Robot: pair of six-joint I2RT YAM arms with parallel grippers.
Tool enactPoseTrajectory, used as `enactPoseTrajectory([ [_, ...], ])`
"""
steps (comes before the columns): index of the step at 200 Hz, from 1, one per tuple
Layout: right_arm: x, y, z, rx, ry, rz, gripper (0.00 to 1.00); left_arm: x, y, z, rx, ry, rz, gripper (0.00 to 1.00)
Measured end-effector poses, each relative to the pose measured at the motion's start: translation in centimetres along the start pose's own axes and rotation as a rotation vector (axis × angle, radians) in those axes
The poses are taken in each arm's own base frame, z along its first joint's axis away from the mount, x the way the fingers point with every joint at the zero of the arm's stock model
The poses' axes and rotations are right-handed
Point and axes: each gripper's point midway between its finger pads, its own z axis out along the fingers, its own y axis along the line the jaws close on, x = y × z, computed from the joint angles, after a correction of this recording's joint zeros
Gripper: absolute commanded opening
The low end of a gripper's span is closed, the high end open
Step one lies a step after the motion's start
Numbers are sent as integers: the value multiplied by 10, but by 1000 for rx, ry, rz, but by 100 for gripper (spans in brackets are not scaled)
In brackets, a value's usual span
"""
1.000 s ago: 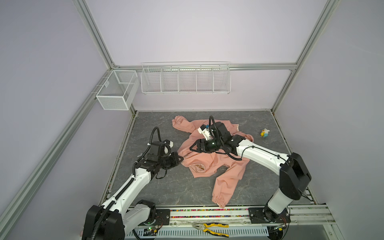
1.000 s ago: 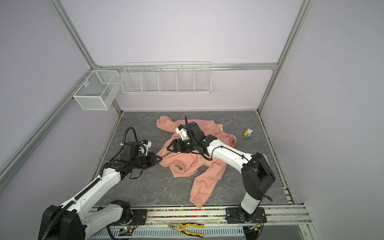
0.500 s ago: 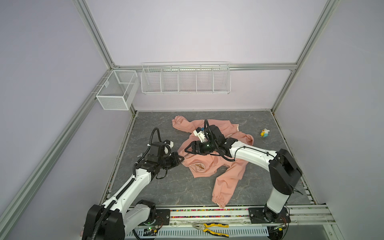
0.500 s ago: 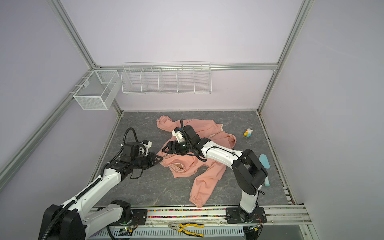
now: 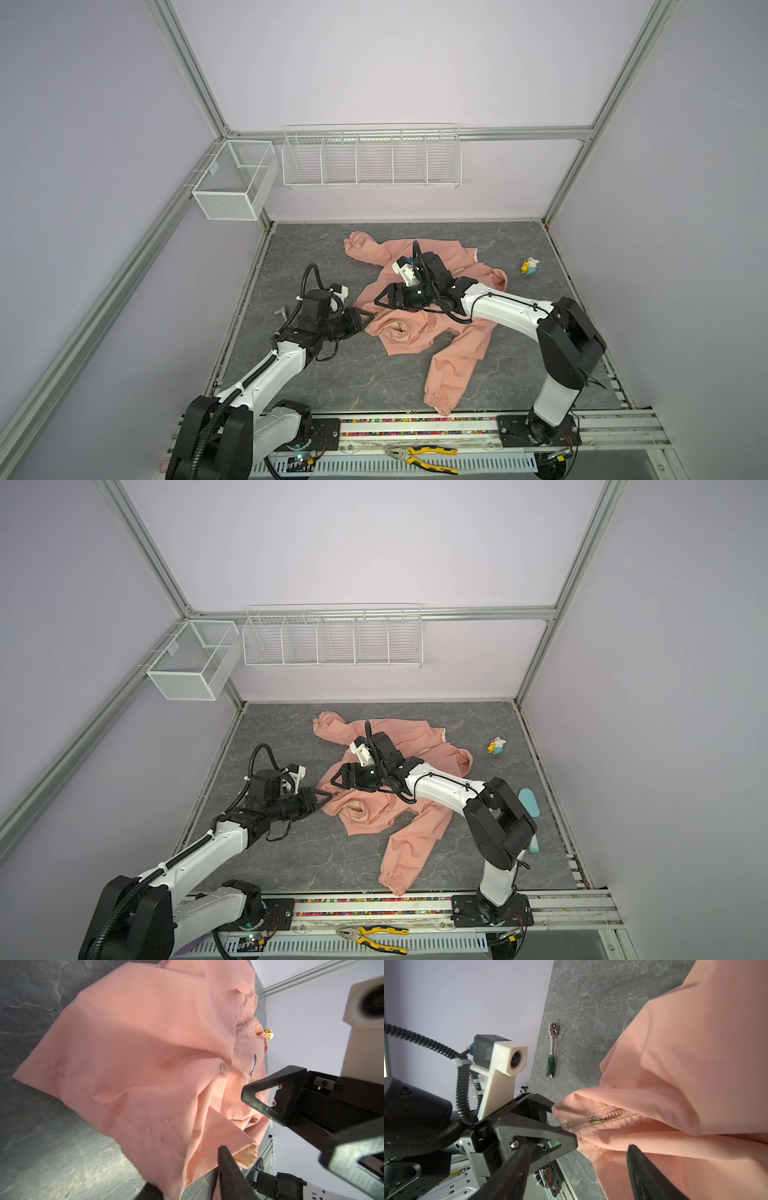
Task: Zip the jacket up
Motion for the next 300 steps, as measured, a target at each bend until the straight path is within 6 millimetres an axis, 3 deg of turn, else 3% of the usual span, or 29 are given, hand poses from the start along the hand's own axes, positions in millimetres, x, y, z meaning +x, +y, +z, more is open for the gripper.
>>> enactPoseTrajectory([
  [56, -2, 3, -3, -5, -7, -4, 75, 4, 16, 14, -10, 10, -32, 37],
  [142, -3, 8, -9, -14, -18, -12, 75, -4, 22, 26, -3, -7, -48, 36],
  [158, -3, 9, -10, -15, -19, -13, 75, -4, 24, 29, -4, -5, -56, 31],
  [179, -1, 8, -11, -13, -17, -12, 75, -4, 25, 30, -5, -5, -59, 10],
  [201, -1, 8, -11, -13, -17, -11, 75, -6, 23, 30, 4, -12, -62, 0],
  [260, -1, 9, -12, -15, -19, -13, 74, -7, 9, 25, 50, -14, -39, 0],
  [300, -1, 2, -21, -20, -32, -3, 73, -6, -10, 22, 137, 16, -16, 0],
])
